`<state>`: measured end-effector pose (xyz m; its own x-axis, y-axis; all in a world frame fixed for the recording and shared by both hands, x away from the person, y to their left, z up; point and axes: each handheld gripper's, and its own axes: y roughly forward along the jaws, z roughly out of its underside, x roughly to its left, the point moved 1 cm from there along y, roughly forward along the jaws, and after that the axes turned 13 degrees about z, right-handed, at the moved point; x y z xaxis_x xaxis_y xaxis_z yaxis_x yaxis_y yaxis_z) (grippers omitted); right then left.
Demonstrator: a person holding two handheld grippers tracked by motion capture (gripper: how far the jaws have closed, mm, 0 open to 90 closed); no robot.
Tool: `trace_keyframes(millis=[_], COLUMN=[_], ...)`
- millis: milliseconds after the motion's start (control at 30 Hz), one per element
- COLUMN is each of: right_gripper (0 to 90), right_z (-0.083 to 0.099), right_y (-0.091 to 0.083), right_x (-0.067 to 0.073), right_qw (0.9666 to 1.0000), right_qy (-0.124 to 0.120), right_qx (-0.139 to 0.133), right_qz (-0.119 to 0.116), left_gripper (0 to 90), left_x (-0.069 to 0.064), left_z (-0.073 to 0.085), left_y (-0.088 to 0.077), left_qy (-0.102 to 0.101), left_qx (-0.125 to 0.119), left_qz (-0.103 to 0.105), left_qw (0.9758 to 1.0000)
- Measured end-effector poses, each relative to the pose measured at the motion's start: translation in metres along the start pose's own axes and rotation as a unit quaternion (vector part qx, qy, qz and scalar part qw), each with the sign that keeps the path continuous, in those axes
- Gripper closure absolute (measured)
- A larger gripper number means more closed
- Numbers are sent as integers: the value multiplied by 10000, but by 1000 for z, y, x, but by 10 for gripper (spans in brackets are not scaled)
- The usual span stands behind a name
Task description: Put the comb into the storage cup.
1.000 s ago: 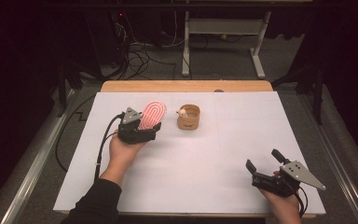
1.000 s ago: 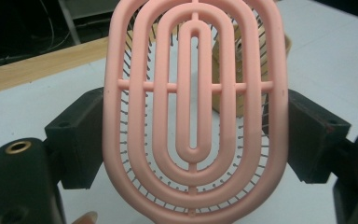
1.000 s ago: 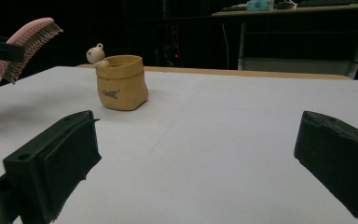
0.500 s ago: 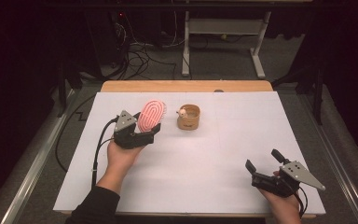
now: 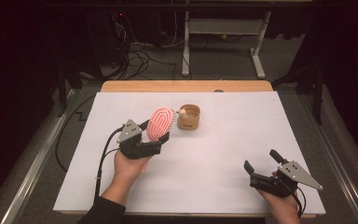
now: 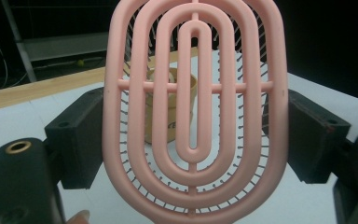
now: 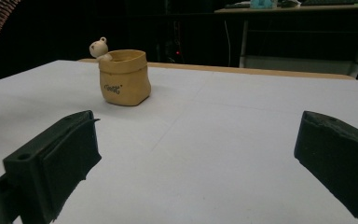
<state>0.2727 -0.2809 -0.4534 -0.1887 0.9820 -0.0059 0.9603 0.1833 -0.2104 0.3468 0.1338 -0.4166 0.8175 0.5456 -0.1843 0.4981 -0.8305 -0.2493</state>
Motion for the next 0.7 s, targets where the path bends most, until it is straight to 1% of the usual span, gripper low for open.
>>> trace_keyframes(millis=[67, 167, 200, 267, 367, 500, 700], right_gripper=[2, 2, 2, 2, 2, 2, 2], right_z=[0, 1, 1, 1, 1, 1, 1], right_y=[1, 1, 1, 1, 0, 0, 0], right_x=[0, 1, 2, 2, 3, 6, 9], right_qw=[10000, 10000, 10000, 10000, 10000, 9999, 9999], right_qy=[-23, -47, -36, -44, -56, -96, -87], right_qx=[6, 23, 27, 26, 23, 28, 46], right_qz=[-3, -14, -14, -16, -22, -50, -90], left_gripper=[183, 183, 183, 183, 183, 183, 183], left_x=[-7, -12, -14, -18, -24, -32, -41], left_z=[5, 7, 7, 7, 7, 9, 9], left_y=[2, 5, 5, 5, 6, 8, 11], left_qy=[67, 87, 61, 77, 140, 281, 420], left_qx=[32, 114, 90, 73, 90, 123, 146], left_qz=[24, 90, 138, 179, 234, 289, 313], left_qw=[10000, 9999, 9998, 9998, 9996, 9991, 9985])
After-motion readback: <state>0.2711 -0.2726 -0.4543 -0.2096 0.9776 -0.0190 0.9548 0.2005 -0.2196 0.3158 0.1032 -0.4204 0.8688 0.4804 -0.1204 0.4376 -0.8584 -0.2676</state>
